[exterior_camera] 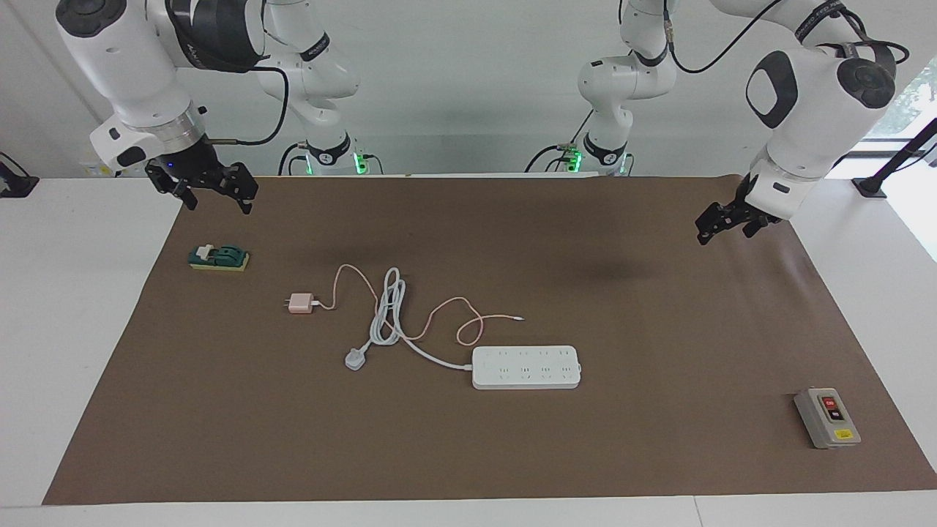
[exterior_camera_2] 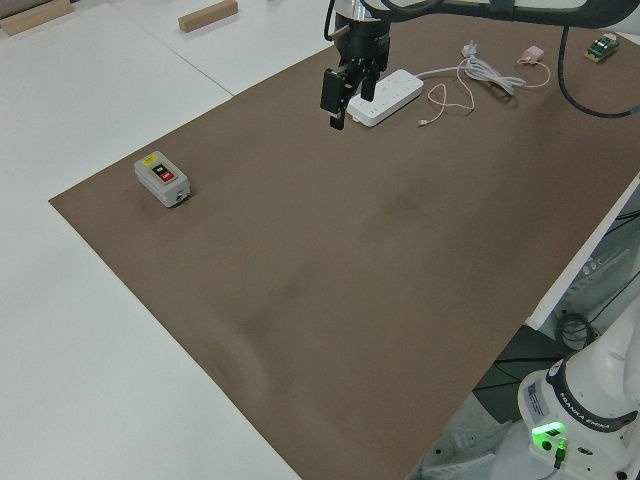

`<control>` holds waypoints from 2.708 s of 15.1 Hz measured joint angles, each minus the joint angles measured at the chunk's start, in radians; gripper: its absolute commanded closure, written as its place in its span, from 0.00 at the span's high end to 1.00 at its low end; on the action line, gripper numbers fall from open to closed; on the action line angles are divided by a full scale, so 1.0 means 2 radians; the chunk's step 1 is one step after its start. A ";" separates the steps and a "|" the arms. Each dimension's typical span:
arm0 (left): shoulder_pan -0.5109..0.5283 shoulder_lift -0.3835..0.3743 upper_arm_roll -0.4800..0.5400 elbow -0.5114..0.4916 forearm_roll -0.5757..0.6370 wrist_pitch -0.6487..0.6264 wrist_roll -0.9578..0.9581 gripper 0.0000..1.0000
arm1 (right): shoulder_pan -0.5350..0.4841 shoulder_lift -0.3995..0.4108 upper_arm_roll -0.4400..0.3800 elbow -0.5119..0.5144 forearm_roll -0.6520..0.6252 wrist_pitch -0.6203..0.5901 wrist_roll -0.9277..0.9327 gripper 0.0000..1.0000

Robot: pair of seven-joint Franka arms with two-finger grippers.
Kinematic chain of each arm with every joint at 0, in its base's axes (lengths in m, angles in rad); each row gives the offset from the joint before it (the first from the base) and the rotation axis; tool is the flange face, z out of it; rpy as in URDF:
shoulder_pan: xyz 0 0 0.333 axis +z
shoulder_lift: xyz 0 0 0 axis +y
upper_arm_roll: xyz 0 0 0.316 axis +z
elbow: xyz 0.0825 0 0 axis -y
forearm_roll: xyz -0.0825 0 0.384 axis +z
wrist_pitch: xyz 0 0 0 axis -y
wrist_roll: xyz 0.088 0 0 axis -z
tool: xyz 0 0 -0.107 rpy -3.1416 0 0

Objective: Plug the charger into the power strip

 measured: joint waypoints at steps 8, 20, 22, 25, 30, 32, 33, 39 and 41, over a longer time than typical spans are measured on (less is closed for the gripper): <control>0.000 0.000 0.000 0.000 0.000 0.000 0.000 1.00 | 0.000 0.000 0.000 0.000 0.000 0.000 0.000 1.00; 0.000 0.000 0.000 0.000 0.000 0.000 0.000 1.00 | 0.013 0.011 0.001 -0.006 0.000 0.088 0.274 1.00; 0.000 0.000 0.000 0.000 0.000 0.000 0.000 1.00 | 0.015 0.020 0.002 -0.006 0.002 0.094 0.321 1.00; 0.000 0.000 0.000 0.000 0.000 0.000 0.000 1.00 | 0.021 0.037 0.004 -0.006 0.027 0.095 0.384 1.00; 0.000 0.000 0.000 0.000 0.000 0.000 0.000 1.00 | 0.022 0.065 0.003 -0.005 0.052 0.100 0.461 1.00; 0.000 0.000 0.000 0.000 0.000 0.000 0.000 1.00 | 0.021 0.075 0.003 -0.005 0.075 0.106 0.492 1.00; 0.000 0.000 0.000 0.000 0.000 0.000 0.000 1.00 | 0.019 0.080 0.003 -0.005 0.080 0.109 0.503 1.00; 0.000 0.000 0.000 0.000 0.000 -0.001 0.000 1.00 | 0.008 0.106 -0.001 -0.006 0.127 0.118 0.565 1.00; 0.000 0.000 0.000 -0.002 0.000 0.000 0.000 1.00 | 0.004 0.116 -0.002 -0.007 0.145 0.121 0.582 1.00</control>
